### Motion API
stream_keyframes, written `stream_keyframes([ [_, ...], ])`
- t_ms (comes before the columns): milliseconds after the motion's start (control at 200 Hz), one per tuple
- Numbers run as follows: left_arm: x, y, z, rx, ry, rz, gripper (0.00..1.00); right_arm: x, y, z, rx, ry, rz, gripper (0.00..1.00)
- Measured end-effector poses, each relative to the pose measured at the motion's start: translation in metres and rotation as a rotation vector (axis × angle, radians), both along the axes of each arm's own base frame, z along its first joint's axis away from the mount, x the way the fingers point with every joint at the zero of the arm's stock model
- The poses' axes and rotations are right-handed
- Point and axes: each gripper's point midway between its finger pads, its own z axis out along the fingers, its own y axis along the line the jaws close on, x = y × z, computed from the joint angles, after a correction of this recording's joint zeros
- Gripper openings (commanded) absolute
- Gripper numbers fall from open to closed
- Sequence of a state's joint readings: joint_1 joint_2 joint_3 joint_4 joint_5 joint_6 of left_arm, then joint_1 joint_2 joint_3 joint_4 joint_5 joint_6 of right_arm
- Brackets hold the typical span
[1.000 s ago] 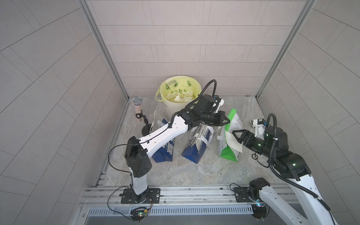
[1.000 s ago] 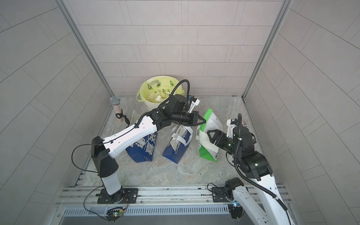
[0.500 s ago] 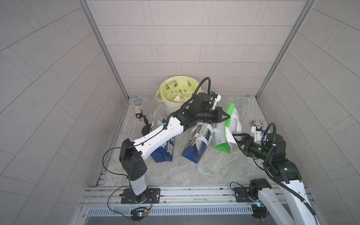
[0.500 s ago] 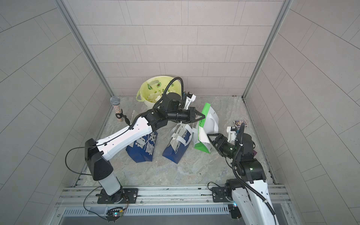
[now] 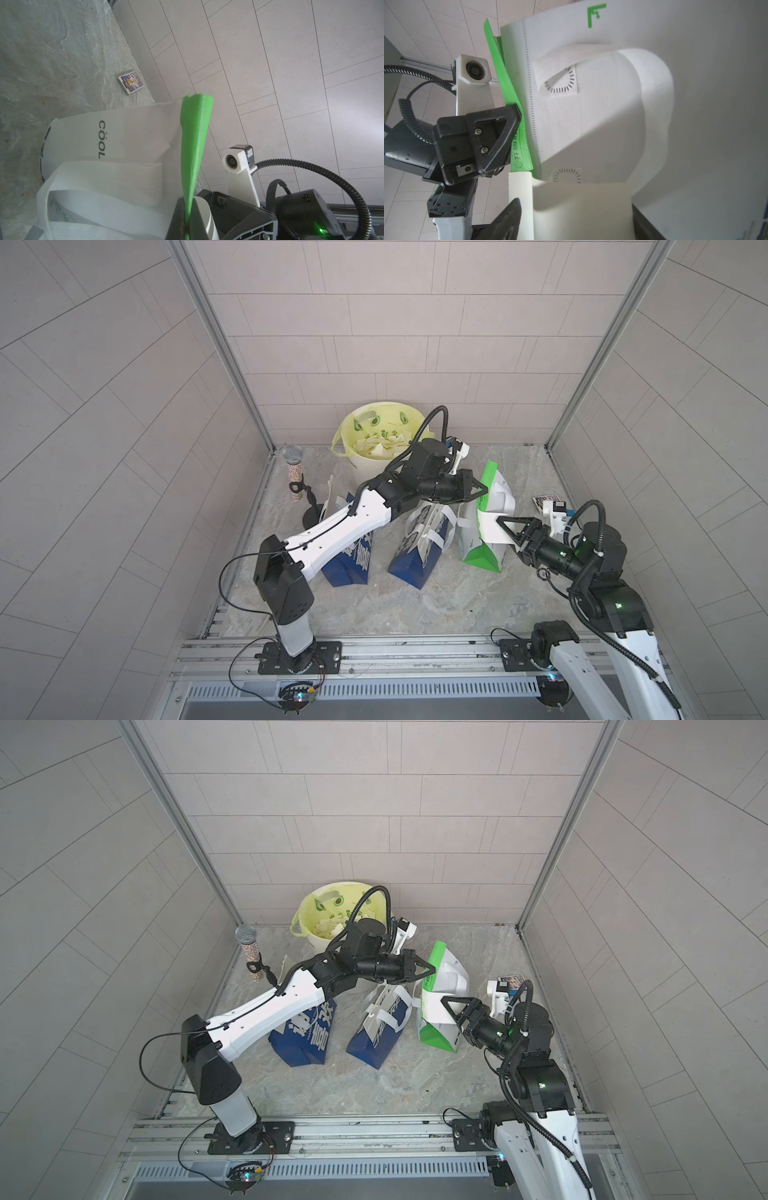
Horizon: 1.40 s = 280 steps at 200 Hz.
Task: Shred takeout receipts and throw away
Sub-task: Tear off the takeout receipt from the takeout bag.
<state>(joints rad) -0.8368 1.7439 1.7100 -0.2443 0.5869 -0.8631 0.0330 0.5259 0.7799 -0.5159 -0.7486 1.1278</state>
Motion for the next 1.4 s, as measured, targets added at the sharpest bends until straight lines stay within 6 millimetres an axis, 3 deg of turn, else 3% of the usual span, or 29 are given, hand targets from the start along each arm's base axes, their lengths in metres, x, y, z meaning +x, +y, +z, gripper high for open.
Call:
stream_keyframes([
  [335, 0.007, 0.005, -0.005, 0.014, -0.016, 0.013, 0.00, -0.015, -0.017, -0.021, -0.141, 0.137, -0.061, 0.71],
  [685, 0.007, 0.010, -0.020, 0.059, 0.003, 0.011, 0.00, -0.014, -0.015, -0.020, -0.156, 0.161, -0.033, 0.62],
  [946, 0.007, 0.009, -0.021, 0.058, 0.007, 0.006, 0.00, -0.005, -0.006, -0.007, -0.087, 0.095, -0.005, 0.60],
  [1401, 0.007, 0.005, -0.021, 0.041, 0.029, -0.001, 0.00, -0.006, -0.007, -0.047, -0.084, 0.208, -0.017, 0.60],
])
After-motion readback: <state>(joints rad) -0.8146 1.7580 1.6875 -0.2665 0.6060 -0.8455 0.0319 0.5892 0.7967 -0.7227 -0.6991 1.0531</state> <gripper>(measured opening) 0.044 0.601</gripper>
